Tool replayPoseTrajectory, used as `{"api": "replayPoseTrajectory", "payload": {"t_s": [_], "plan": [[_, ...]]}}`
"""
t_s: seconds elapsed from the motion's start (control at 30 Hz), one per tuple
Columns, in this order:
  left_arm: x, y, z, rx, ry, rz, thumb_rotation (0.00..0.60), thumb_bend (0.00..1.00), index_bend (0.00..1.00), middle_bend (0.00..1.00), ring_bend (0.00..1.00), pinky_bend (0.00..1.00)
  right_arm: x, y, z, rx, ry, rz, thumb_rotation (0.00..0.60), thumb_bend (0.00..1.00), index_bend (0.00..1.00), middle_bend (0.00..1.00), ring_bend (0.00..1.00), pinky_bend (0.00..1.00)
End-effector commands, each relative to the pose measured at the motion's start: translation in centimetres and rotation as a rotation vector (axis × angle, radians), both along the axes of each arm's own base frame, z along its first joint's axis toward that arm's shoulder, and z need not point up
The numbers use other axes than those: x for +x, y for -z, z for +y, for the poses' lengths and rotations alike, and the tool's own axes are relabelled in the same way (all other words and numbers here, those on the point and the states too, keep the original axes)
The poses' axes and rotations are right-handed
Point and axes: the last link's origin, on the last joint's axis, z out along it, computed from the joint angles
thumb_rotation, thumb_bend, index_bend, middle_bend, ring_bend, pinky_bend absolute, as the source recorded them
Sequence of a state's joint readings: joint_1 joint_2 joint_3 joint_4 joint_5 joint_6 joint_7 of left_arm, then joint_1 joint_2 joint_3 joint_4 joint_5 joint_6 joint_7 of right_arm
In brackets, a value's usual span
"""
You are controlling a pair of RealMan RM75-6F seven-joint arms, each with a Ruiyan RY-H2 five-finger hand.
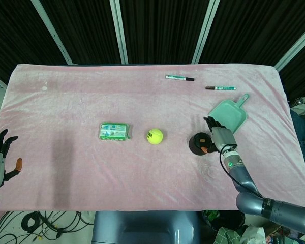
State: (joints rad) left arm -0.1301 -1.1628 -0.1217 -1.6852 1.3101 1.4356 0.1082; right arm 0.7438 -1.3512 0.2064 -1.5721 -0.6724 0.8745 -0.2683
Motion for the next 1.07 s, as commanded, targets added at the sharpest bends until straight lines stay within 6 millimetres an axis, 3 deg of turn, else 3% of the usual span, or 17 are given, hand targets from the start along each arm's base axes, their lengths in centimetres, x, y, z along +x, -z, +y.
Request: {"api": "replayPoseTrajectory", "payload": {"t_s": [0.03, 0.23, 0.33, 0.47, 0.63, 0.73, 0.87, 1.07], "plan": [[0.0, 0.0, 0.0, 0.000, 0.001, 0.004, 0.600, 0.44, 0.17, 0.00, 0.00, 0.00, 1.0, -1.8, 0.1, -0.063, -0.028, -0.064, 0.600, 0.12, 0.00, 0.00, 0.08, 0.17], [0.0, 0.0, -0.1, 0.005, 0.008, 0.016, 0.600, 0.44, 0.17, 0.00, 0.00, 0.00, 1.1, -6.2, 2.3, -0.156, -0.090, -0.106, 0.600, 0.12, 0.00, 0.00, 0.08, 0.17], [0.1, 0.0, -0.1, 0.005, 0.010, 0.014, 0.600, 0.44, 0.17, 0.00, 0.00, 0.00, 0.0, -8.5, 5.3, -0.191, -0.121, -0.056, 0.600, 0.13, 0.00, 0.00, 0.08, 0.17], [0.1, 0.0, -0.2, 0.005, 0.016, 0.018, 0.600, 0.44, 0.17, 0.00, 0.00, 0.00, -1.9, -9.9, 9.4, -0.210, -0.148, 0.063, 0.600, 0.13, 0.00, 0.00, 0.08, 0.17], [0.3, 0.0, -0.3, 0.010, 0.021, 0.013, 0.600, 0.44, 0.17, 0.00, 0.00, 0.00, -4.8, -10.2, 14.4, -0.264, -0.130, 0.161, 0.600, 0.13, 0.00, 0.00, 0.08, 0.17], [0.4, -0.1, -0.4, 0.019, 0.027, 0.008, 0.600, 0.44, 0.17, 0.00, 0.00, 0.00, -7.2, -9.2, 17.5, -0.307, -0.114, 0.214, 0.600, 0.13, 0.00, 0.00, 0.08, 0.17], [0.4, -0.1, -0.5, 0.022, 0.031, 0.004, 0.600, 0.44, 0.17, 0.00, 0.00, 0.00, -9.3, -7.9, 19.4, -0.334, -0.105, 0.277, 0.600, 0.13, 0.00, 0.00, 0.08, 0.17], [0.4, -0.1, -0.6, 0.024, 0.034, 0.004, 0.600, 0.44, 0.17, 0.00, 0.00, 0.00, -10.6, -7.3, 19.9, -0.385, -0.106, 0.305, 0.600, 0.13, 0.00, 0.00, 0.08, 0.17]]}}
